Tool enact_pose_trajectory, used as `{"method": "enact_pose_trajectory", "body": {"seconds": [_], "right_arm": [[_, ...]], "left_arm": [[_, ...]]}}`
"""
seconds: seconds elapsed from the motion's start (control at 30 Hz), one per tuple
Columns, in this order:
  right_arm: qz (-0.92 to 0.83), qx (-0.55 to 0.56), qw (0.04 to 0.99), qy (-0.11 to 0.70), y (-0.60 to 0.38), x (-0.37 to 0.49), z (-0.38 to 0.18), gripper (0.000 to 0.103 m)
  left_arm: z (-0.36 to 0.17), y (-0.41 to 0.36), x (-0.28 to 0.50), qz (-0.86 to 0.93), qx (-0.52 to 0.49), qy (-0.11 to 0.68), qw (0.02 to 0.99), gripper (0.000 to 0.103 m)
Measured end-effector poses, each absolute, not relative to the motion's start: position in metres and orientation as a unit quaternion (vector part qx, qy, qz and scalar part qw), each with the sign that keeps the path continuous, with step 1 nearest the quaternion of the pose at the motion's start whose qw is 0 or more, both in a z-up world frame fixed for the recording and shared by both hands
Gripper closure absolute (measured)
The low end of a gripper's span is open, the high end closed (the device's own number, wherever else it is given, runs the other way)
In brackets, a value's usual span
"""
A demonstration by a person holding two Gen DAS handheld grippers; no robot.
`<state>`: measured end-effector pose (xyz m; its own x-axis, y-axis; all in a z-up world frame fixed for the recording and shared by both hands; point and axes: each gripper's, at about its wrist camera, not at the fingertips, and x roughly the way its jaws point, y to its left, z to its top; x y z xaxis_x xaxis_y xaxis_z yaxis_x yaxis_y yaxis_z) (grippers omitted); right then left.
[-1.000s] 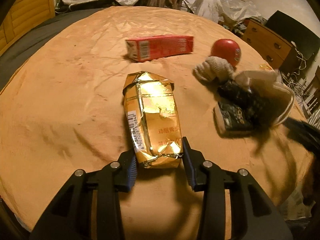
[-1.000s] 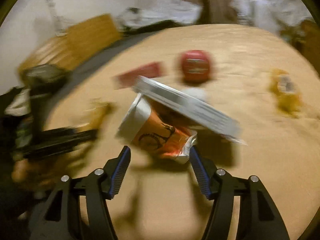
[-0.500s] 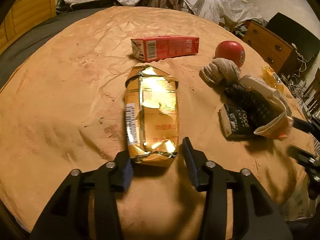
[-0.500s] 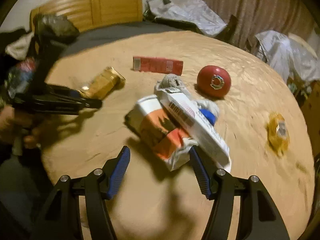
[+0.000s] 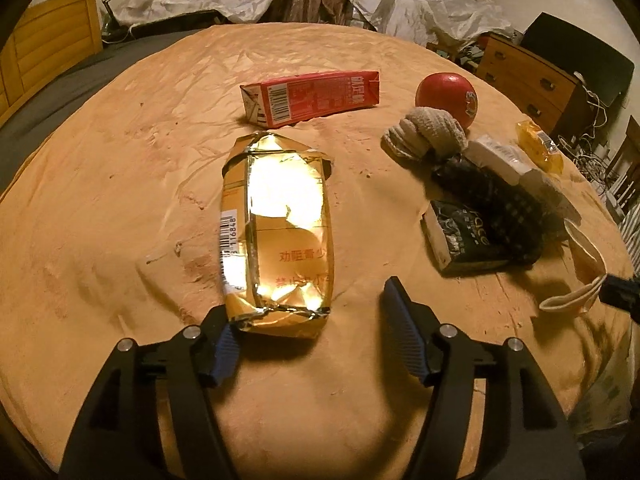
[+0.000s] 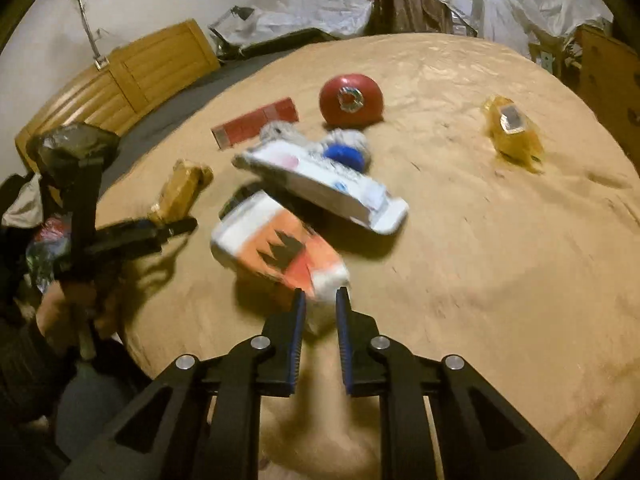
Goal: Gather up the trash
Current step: 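Grasp the orange-white paper cup with the right tool while the left tool releases the gold packet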
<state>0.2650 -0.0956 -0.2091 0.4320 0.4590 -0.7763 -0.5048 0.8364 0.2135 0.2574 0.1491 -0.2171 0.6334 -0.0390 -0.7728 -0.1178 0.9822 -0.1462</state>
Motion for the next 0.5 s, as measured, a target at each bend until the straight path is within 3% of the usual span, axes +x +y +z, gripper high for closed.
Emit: {"method": "enact_pose_trajectory", "body": {"seconds": [0.07,0.13,0.2,0.27,0.5], "right_arm": [[0.299,-0.030,0.836,0.460,-0.093,0.255,-0.206,0.086],[0.331,-0.089,0.819,0.461,-0.078,0.238,-0.200,0.074],[0.338,-0.170,0.822,0.425,-0.063,0.225,-0.188,0.043],[0.342,-0.216,0.824,0.397,-0.053,0.226,-0.177,0.022],[0.398,-0.290,0.759,0.426,-0.010,0.254,-0.195,0.021]], "left_arm": [[-0.217,0.151,0.256,0.016,-0.098,0.428,0.898,0.041],[-0.216,0.154,0.255,0.011,-0.099,0.431,0.897,0.041],[-0.215,0.153,0.254,0.003,-0.089,0.435,0.896,0.041],[-0.214,0.153,0.252,0.001,-0.087,0.439,0.895,0.041],[-0.213,0.157,0.247,0.003,-0.114,0.435,0.893,0.040]]}}
